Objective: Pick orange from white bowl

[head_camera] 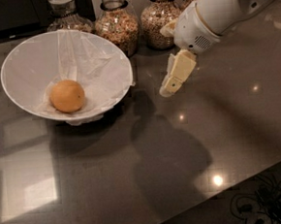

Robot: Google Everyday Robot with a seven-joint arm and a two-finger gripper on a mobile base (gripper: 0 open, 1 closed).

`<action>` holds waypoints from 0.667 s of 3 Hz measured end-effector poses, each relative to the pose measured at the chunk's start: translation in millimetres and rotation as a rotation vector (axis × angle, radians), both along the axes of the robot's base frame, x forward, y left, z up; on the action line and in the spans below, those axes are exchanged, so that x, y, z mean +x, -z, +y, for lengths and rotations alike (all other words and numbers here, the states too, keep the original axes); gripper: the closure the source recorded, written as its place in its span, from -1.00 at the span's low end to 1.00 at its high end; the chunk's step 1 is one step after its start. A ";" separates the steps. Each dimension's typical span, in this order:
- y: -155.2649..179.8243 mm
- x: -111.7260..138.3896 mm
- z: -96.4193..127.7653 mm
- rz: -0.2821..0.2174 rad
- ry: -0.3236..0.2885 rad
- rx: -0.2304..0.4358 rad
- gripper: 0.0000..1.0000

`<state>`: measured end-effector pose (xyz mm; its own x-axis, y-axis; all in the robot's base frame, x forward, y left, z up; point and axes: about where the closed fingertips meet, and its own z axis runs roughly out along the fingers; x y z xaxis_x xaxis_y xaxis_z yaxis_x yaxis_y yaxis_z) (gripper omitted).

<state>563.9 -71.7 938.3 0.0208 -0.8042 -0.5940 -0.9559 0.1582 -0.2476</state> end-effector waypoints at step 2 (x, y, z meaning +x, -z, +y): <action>1.4 2.3 14.2 -0.022 -0.026 0.034 -1.00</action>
Offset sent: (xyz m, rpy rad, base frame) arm 0.0069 0.0305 -0.0042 0.0845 -0.0511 0.0567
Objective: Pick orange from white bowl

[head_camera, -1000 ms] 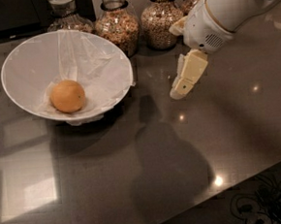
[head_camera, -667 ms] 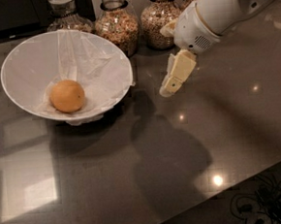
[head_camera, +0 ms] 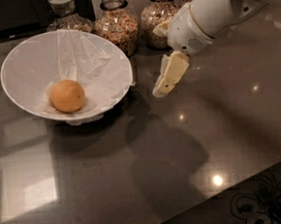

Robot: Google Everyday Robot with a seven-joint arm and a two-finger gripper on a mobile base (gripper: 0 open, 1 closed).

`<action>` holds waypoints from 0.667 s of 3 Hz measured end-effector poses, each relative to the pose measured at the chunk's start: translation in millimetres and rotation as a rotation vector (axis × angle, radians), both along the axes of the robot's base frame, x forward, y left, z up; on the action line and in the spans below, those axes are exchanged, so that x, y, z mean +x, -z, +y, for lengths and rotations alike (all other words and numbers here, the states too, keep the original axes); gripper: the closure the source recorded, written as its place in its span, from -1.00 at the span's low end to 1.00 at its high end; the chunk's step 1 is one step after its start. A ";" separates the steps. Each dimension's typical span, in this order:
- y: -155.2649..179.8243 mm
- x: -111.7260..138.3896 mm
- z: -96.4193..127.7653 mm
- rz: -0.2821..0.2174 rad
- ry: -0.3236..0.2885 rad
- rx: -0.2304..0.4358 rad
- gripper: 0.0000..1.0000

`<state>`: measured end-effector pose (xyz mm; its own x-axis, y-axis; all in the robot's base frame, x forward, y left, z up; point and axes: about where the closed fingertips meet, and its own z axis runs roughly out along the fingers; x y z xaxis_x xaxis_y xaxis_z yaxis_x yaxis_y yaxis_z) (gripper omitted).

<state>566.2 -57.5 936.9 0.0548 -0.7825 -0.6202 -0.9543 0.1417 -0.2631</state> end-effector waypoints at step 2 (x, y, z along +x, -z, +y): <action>-0.2 21.8 85.6 0.011 -0.175 0.066 -1.00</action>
Offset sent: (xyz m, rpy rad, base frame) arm 0.0352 0.1334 0.0003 0.0909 0.0401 0.2629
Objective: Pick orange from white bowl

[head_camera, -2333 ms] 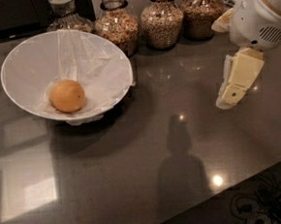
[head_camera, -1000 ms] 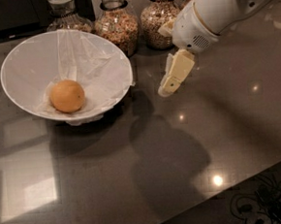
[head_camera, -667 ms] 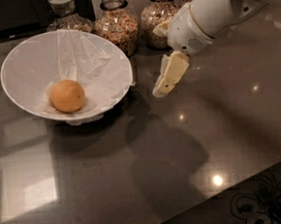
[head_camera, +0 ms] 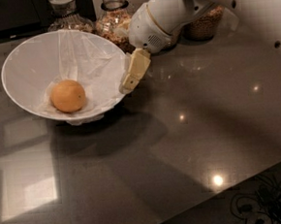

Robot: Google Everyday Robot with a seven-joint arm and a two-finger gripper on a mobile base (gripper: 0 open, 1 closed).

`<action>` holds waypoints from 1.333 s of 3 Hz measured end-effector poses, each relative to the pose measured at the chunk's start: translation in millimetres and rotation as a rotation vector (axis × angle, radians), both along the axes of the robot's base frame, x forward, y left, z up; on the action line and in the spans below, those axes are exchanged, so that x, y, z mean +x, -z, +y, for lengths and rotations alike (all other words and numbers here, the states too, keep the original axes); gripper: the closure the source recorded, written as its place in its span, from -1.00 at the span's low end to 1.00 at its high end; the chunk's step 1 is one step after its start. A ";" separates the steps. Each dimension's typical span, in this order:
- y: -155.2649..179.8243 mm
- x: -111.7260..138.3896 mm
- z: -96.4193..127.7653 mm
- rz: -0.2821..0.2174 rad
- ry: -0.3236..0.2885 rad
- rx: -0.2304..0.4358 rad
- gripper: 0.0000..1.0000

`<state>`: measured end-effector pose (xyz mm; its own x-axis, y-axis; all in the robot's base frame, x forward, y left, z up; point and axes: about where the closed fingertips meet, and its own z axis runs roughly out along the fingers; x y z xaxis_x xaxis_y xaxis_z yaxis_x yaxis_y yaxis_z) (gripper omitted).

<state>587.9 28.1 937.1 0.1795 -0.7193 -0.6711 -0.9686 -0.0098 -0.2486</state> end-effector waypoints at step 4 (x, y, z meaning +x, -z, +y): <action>11.0 12.3 83.6 0.059 -0.137 0.010 -0.69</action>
Offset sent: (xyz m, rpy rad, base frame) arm 0.0177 0.0838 0.0040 0.0341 0.0358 0.1357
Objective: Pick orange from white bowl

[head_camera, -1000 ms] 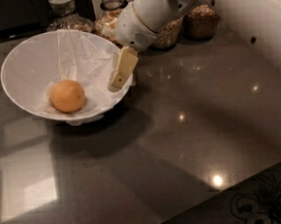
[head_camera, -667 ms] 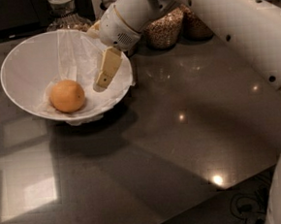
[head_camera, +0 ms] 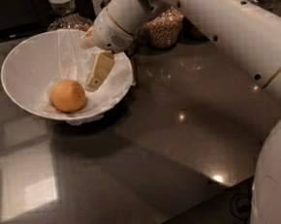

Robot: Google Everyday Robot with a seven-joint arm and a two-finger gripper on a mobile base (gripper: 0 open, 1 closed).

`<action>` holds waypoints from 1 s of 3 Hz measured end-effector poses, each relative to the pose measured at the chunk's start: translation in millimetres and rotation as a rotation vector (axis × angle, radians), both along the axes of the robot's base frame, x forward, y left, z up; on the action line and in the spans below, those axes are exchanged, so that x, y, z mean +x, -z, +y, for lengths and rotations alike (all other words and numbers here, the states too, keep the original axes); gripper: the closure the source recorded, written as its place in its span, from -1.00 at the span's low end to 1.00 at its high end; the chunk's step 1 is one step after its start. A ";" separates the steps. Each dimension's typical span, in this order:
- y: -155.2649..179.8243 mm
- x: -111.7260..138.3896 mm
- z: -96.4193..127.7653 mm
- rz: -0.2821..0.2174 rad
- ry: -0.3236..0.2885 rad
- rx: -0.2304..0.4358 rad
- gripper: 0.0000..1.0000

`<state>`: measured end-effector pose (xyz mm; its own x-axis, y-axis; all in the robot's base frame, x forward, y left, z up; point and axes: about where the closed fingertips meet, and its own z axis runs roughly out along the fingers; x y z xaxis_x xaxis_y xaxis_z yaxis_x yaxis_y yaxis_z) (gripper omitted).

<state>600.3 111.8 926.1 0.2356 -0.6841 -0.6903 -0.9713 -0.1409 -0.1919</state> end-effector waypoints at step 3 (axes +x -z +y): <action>23.8 -13.5 43.4 0.078 -0.106 -0.016 -0.54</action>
Offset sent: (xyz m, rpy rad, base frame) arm -0.0138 0.0424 -0.0205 -0.0215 0.0739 0.1057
